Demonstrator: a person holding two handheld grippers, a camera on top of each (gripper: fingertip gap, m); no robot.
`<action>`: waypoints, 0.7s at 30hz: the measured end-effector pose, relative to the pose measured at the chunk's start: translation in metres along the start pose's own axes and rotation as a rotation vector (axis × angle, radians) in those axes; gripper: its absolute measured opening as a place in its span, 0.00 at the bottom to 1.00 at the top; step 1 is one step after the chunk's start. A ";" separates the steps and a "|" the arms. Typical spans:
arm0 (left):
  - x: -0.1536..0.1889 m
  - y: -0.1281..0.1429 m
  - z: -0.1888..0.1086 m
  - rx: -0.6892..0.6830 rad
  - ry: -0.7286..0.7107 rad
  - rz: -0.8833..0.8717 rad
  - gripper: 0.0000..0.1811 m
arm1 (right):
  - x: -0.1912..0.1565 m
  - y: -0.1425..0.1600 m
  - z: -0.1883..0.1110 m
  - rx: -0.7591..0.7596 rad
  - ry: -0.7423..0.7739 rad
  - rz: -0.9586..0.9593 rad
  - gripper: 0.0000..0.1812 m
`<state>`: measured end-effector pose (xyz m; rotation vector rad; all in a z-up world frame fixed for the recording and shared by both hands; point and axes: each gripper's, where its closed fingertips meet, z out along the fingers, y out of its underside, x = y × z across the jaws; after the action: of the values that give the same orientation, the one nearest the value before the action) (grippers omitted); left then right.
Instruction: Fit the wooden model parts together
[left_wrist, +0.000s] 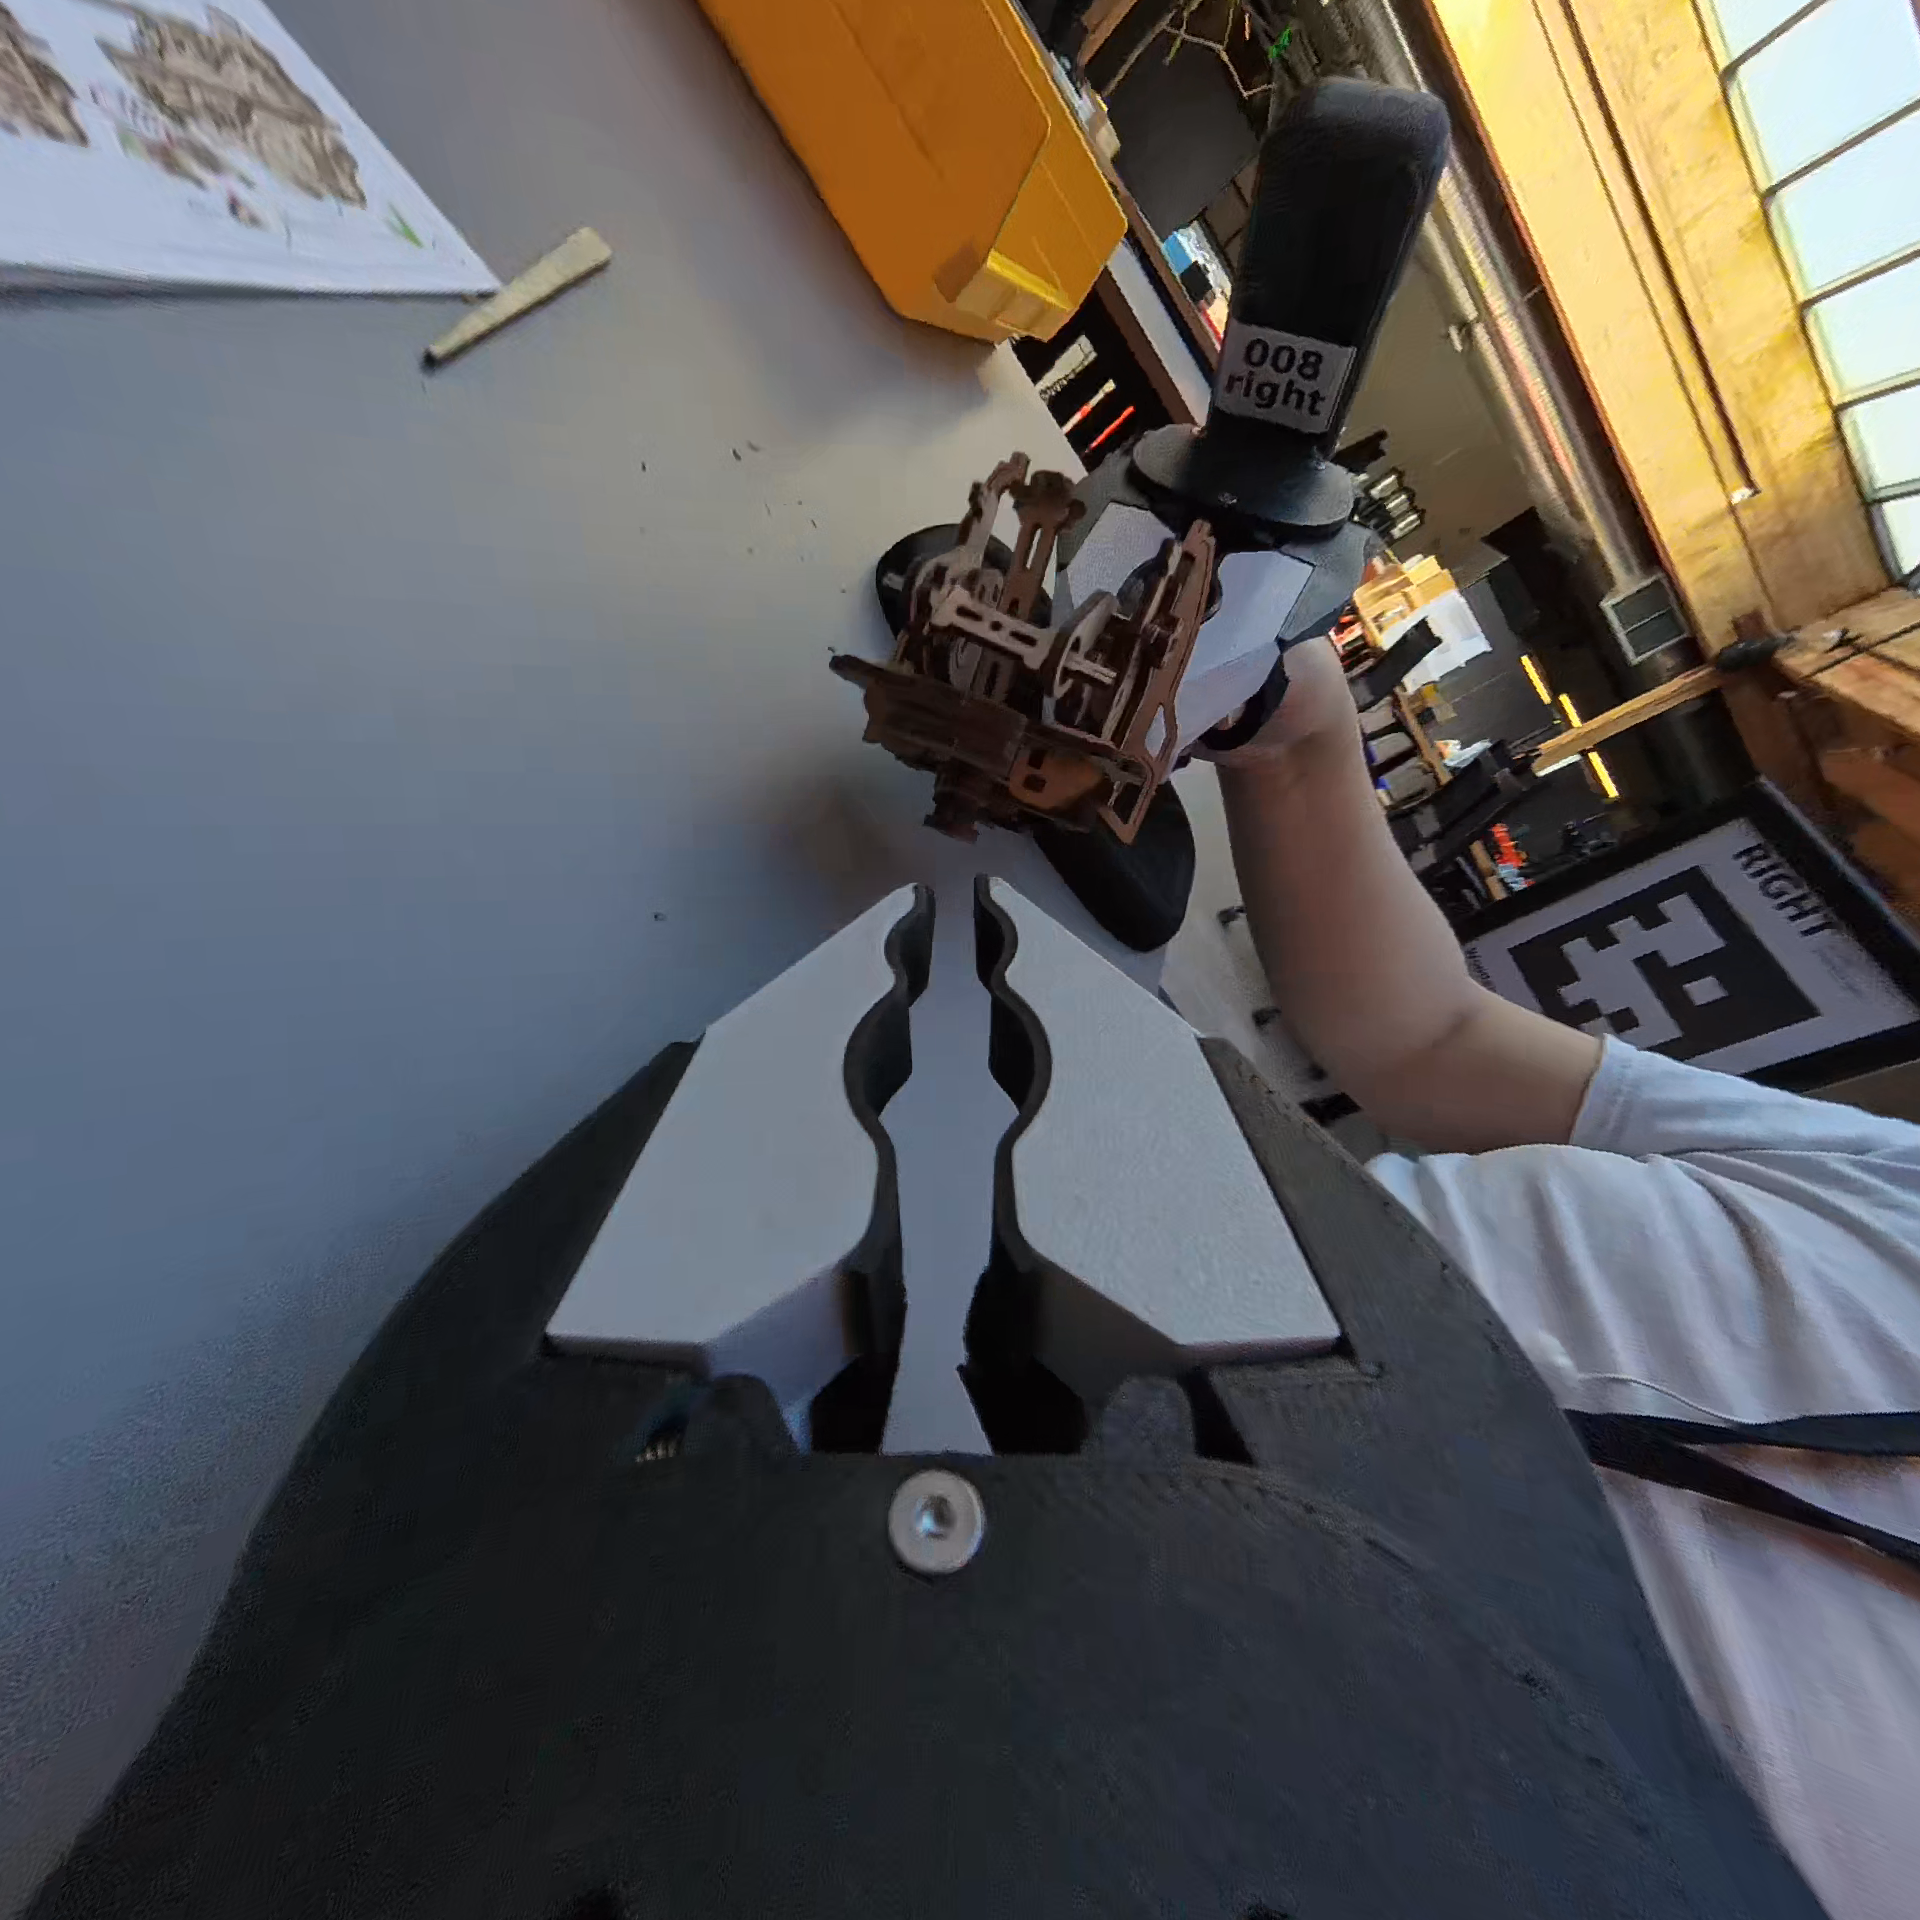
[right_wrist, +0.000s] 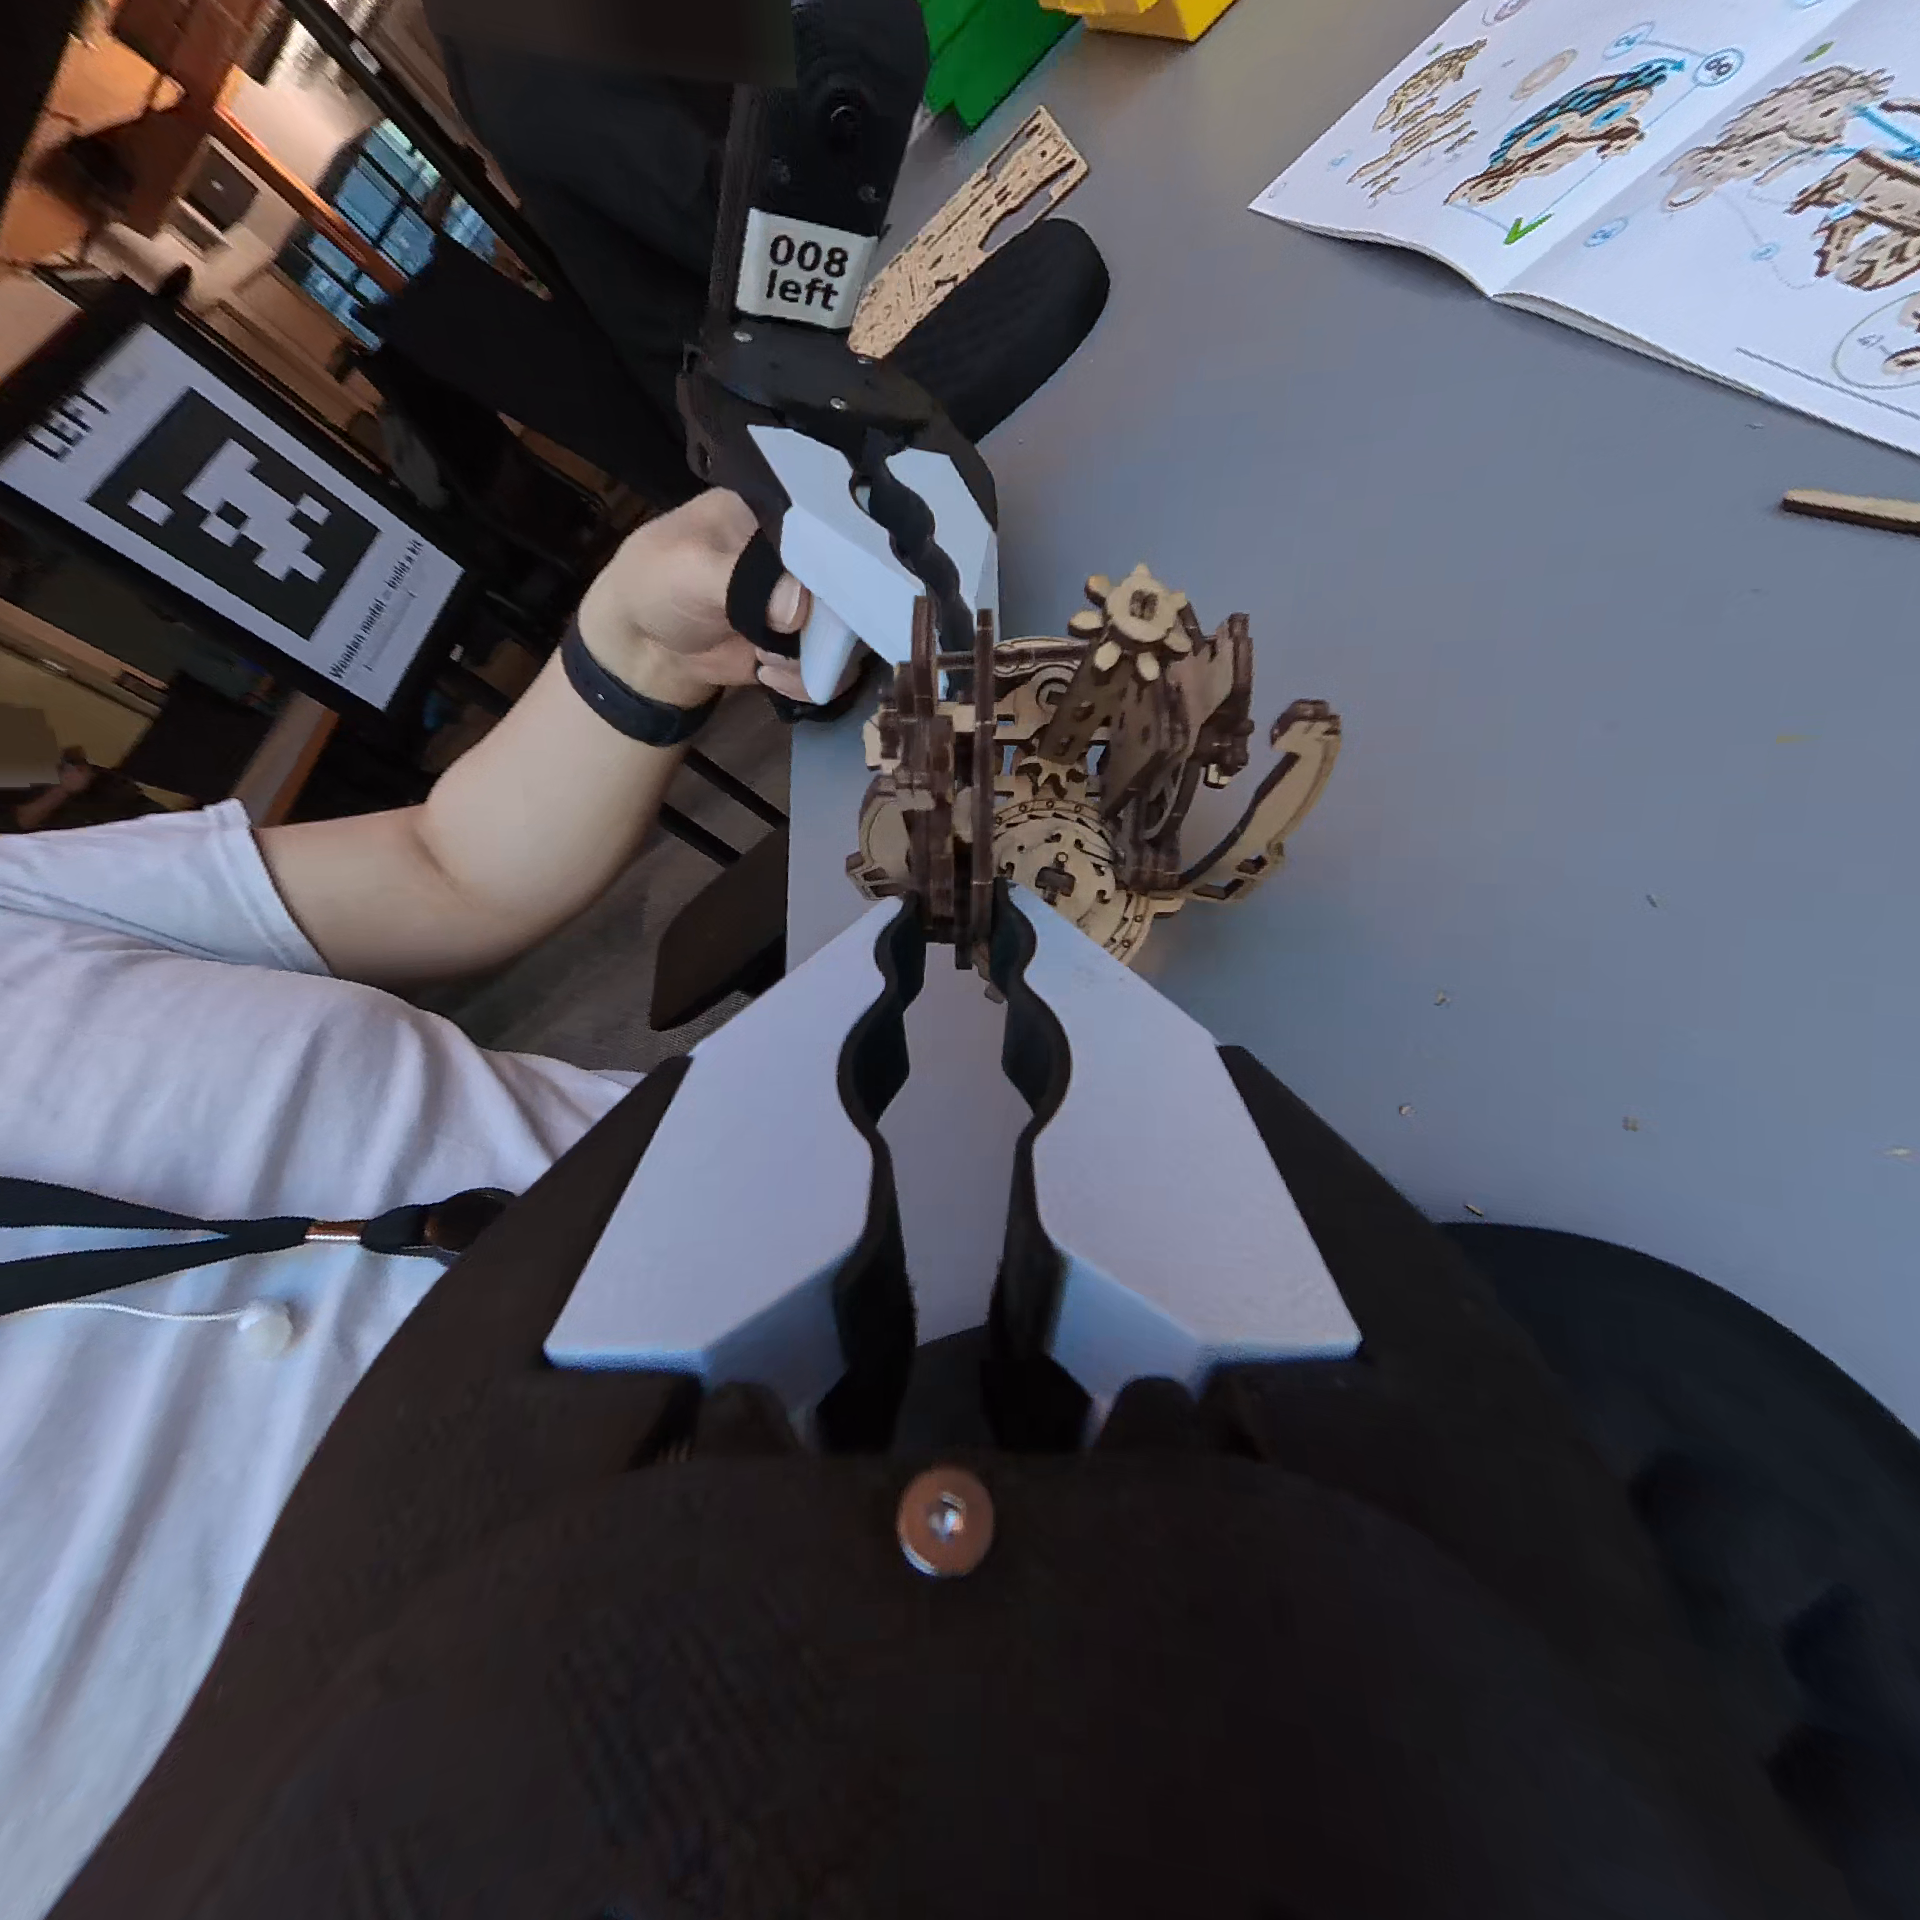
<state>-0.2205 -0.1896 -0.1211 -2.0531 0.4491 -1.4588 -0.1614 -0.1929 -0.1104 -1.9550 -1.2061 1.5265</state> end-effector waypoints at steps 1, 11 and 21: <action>0.001 -0.005 0.001 0.021 -0.030 0.068 0.05 | -0.001 -0.001 -0.002 0.007 -0.026 0.026 0.06; 0.047 -0.014 0.015 0.131 -0.183 0.714 0.11 | -0.007 -0.007 -0.011 0.060 -0.186 0.241 0.06; 0.059 -0.009 0.048 0.264 -0.499 1.002 0.33 | -0.012 -0.014 -0.018 0.145 -0.208 0.245 0.06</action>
<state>-0.1554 -0.2040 -0.0833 -1.5046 0.8438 -0.3693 -0.1507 -0.1906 -0.0869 -1.9420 -0.9269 1.9236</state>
